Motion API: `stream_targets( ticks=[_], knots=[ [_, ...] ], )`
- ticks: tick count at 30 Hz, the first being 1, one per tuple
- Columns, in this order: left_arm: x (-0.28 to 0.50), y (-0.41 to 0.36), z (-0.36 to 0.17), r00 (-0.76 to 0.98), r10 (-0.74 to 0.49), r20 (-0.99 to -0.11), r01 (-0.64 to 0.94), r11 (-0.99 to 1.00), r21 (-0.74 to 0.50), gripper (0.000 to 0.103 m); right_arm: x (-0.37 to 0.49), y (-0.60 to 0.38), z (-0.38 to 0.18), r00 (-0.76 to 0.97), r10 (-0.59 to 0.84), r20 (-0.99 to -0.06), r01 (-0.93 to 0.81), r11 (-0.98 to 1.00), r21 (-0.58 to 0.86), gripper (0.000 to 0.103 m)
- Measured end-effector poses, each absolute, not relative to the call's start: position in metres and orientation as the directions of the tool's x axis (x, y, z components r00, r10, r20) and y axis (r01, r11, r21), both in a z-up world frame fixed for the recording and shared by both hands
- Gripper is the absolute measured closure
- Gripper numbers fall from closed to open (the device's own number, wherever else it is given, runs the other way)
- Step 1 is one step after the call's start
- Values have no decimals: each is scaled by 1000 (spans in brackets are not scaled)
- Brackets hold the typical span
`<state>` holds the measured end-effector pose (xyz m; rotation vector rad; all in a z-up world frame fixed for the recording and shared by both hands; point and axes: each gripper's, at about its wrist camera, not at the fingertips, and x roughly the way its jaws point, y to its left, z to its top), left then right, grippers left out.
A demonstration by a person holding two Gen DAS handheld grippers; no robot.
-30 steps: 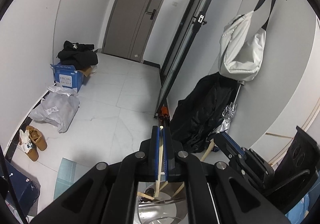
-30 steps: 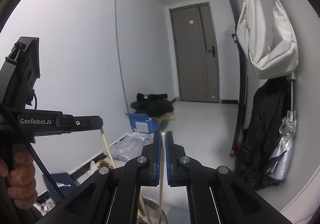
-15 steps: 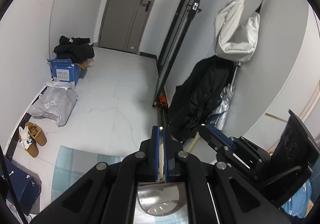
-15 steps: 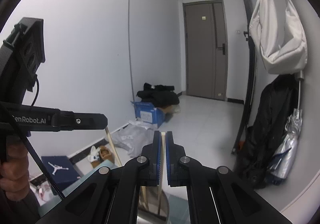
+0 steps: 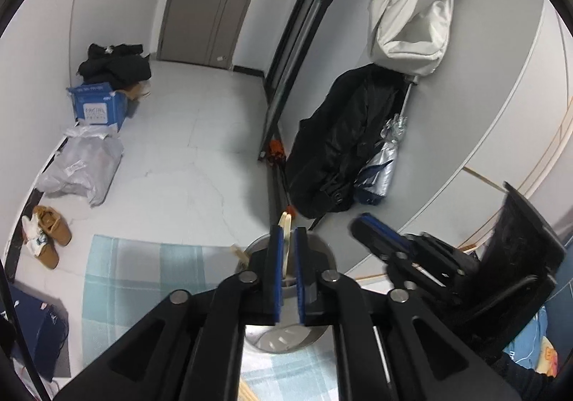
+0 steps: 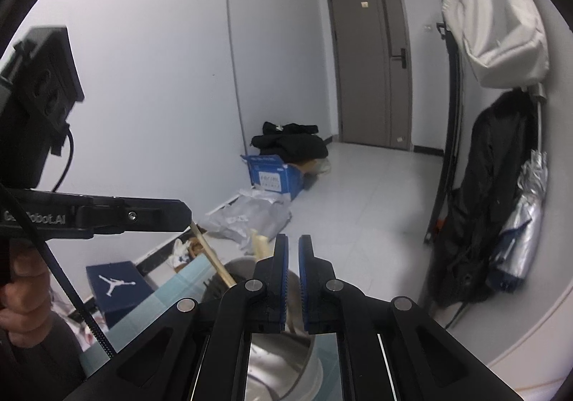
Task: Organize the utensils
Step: 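Open both grippers and withdraw them from the holder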
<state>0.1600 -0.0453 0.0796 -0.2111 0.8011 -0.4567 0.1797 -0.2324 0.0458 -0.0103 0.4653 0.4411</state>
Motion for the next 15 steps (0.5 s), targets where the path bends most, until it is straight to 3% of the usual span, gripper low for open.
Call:
stream_targets(
  ticks=[3, 5, 7, 9, 15],
  knots=[
    [153, -43, 80, 604, -458, -652, 311, 889, -336, 91, 167, -238, 47, 802, 398, -445, -399, 912, 95, 94],
    [147, -41, 81, 615, -435, -657, 297, 900, -318, 87, 159, -242, 49, 805, 390, -447, -389, 916, 99, 82],
    [140, -36, 81, 632, -411, -657, 270, 912, -310, 76, 150, -246, 50, 811, 384, -441, -376, 920, 109, 70],
    [132, -31, 82, 653, -391, -649, 243, 919, -310, 61, 141, -248, 53, 813, 385, -437, -370, 921, 123, 67],
    [102, -22, 91, 729, -307, -611, 173, 947, -269, 39, 111, -245, 59, 823, 378, -425, -355, 925, 134, 47]
  ],
)
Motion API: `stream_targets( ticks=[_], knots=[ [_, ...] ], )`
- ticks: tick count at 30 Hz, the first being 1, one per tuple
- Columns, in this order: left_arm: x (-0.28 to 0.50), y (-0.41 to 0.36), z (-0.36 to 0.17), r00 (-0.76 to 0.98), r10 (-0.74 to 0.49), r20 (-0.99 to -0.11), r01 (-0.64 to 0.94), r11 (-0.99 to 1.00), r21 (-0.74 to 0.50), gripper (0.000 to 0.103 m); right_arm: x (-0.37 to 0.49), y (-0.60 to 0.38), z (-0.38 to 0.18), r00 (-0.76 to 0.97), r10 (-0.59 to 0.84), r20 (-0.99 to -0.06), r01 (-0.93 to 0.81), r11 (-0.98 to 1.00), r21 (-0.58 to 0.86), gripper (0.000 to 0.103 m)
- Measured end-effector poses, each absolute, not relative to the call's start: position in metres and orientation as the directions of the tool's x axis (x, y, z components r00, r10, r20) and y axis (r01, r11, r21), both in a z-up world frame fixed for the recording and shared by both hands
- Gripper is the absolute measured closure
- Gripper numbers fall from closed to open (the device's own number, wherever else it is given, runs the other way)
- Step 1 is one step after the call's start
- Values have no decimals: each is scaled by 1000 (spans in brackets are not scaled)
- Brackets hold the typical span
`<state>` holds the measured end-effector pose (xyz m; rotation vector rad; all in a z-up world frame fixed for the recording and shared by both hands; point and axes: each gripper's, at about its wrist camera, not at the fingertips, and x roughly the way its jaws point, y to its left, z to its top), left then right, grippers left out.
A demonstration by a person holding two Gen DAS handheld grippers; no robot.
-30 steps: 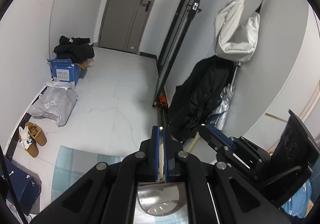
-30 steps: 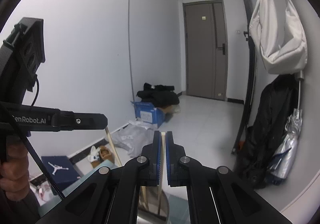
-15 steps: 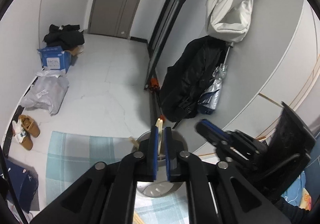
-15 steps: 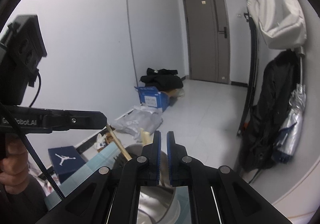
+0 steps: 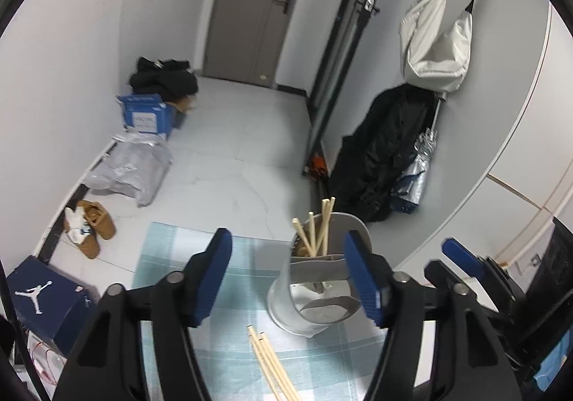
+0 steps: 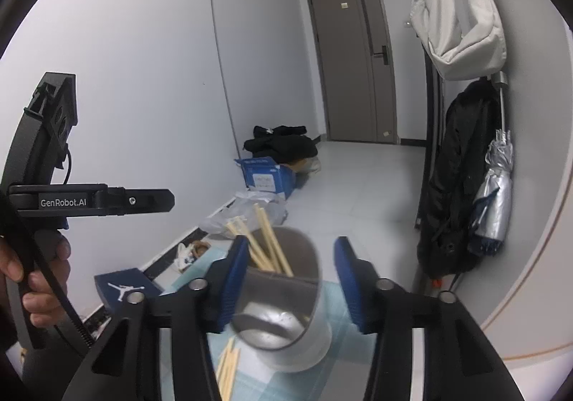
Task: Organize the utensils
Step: 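Open both grippers and withdraw them from the holder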
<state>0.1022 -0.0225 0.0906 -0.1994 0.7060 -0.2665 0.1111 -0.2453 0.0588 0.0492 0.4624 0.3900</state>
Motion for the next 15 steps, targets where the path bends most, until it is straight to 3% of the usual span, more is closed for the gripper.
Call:
stream_targets(
  ticks=[8, 15],
  knots=[
    [71, -13, 95, 789, -237, -567, 111, 962, -248, 23, 67, -232, 62, 829, 379, -411, -352, 925, 142, 30],
    [45, -5, 87, 824, -191, -533, 79, 971, -225, 11, 40, -223, 56, 831, 384, -403, -350, 923, 158, 22]
  ],
)
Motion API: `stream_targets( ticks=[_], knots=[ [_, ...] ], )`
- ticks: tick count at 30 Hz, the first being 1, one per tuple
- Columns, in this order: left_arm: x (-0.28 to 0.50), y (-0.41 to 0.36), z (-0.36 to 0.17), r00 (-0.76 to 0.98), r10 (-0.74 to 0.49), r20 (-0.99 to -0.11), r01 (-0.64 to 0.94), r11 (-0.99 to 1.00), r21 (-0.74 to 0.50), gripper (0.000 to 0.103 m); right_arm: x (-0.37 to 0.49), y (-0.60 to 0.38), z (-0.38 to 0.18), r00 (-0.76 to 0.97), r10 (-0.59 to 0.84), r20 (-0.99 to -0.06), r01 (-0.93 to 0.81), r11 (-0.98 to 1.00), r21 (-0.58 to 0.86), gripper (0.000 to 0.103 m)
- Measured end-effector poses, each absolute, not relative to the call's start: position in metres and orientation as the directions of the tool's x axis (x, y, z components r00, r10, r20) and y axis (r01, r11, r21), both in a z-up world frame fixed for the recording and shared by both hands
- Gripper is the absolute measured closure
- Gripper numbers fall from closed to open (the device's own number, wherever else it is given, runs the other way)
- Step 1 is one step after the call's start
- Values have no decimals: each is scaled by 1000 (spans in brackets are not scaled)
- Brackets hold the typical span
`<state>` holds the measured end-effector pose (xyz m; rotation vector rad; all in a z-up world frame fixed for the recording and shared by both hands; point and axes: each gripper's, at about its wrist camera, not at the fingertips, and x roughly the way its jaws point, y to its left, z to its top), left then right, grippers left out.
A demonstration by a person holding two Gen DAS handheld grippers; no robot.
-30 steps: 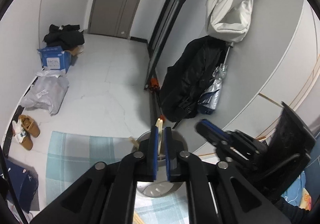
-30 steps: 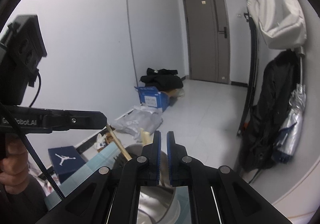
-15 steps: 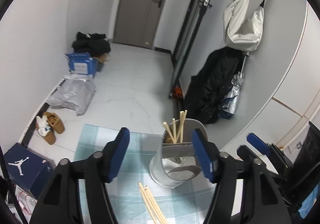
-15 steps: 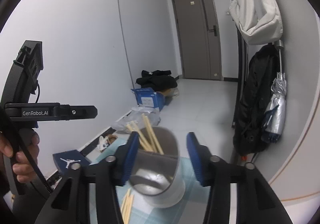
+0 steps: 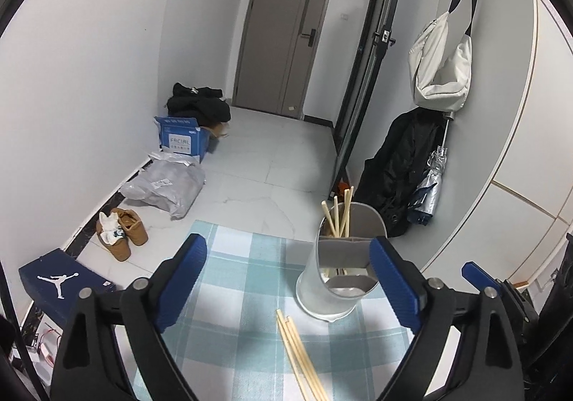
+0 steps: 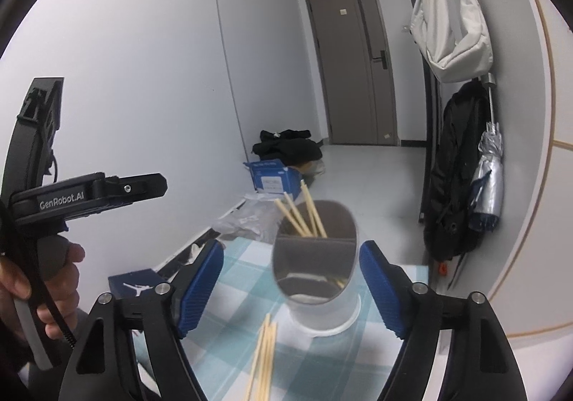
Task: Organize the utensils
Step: 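Open both grippers and withdraw them from the holder, then lower the right gripper to the chopstick pile and grasp one chopstick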
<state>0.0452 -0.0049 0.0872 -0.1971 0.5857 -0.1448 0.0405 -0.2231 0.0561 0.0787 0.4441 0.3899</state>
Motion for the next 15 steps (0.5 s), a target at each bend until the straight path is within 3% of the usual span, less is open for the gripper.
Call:
stream_targets(
  ticks=[6, 15],
  knots=[
    [32, -3, 74, 835, -155, -528, 45, 975, -215, 4, 24, -216, 46, 828, 381, -411, -351, 924, 150, 18],
    [22, -1, 47, 835, -131, -534, 24, 979, -203, 2, 13, -216, 19, 821, 345, -456, -315, 938, 143, 10]
  ],
)
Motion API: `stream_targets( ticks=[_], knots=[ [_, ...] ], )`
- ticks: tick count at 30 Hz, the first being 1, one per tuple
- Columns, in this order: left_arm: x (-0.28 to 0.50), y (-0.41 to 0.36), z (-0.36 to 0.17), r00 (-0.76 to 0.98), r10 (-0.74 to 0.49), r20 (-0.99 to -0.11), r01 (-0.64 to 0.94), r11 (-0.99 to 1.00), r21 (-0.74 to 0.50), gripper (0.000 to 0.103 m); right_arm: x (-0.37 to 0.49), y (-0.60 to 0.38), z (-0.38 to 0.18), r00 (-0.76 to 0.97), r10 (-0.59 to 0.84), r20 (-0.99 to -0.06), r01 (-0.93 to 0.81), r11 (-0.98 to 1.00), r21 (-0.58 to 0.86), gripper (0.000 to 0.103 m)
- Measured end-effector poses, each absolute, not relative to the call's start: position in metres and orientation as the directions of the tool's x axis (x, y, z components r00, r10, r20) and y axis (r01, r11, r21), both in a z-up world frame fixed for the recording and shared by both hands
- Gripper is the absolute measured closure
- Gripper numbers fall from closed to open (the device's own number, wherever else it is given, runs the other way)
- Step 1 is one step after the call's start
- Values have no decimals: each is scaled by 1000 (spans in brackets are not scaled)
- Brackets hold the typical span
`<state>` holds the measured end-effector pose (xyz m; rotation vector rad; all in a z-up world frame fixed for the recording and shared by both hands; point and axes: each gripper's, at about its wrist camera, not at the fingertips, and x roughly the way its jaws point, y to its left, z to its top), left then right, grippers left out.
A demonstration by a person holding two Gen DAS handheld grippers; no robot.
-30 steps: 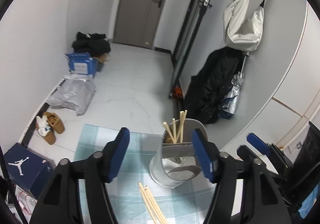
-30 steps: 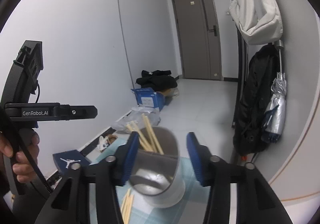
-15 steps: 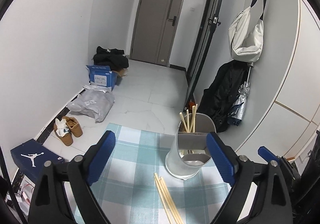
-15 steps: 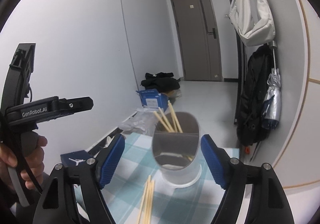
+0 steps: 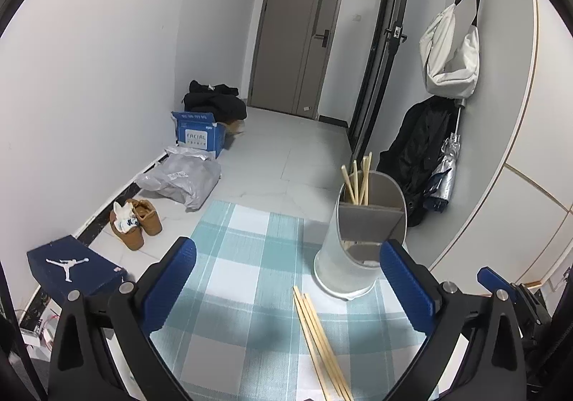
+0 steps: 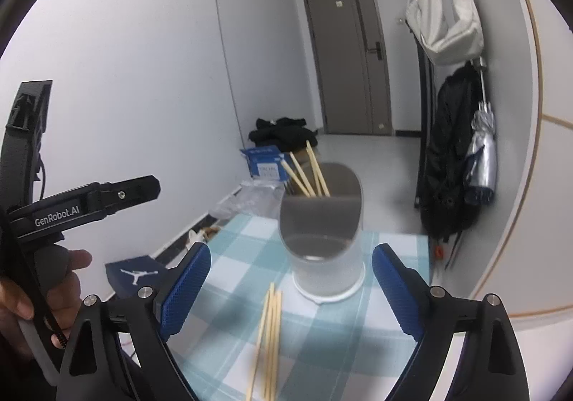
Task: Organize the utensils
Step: 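Lower the right gripper to the chopstick pile and grasp one chopstick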
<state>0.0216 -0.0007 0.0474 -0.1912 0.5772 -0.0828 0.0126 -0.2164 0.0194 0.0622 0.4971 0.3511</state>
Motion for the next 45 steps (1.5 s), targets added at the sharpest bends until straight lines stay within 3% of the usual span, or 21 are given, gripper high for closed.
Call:
stream_targets(
  ticks=[10, 24, 30, 35, 45],
  knots=[
    [31, 4, 5, 791, -111, -601, -5, 982, -189, 2, 27, -215, -24, 759, 309, -573, -279, 950, 143, 7],
    [57, 30, -23, 679, -152, -718, -89, 954, -286, 2, 66, -201, -75, 623, 290, -726, -248, 954, 168, 7],
    [66, 43, -37, 625, -164, -763, -132, 941, -311, 2, 82, -176, -98, 563, 243, -790, -277, 956, 96, 9],
    [70, 58, -41, 610, -166, -775, -173, 927, -334, 2, 93, -159, -120, 495, 204, -845, -301, 952, 53, 32],
    [74, 66, -44, 588, -191, -786, -207, 903, -375, 2, 89, -146, -133, 465, 171, -869, -360, 933, -9, 54]
  ],
)
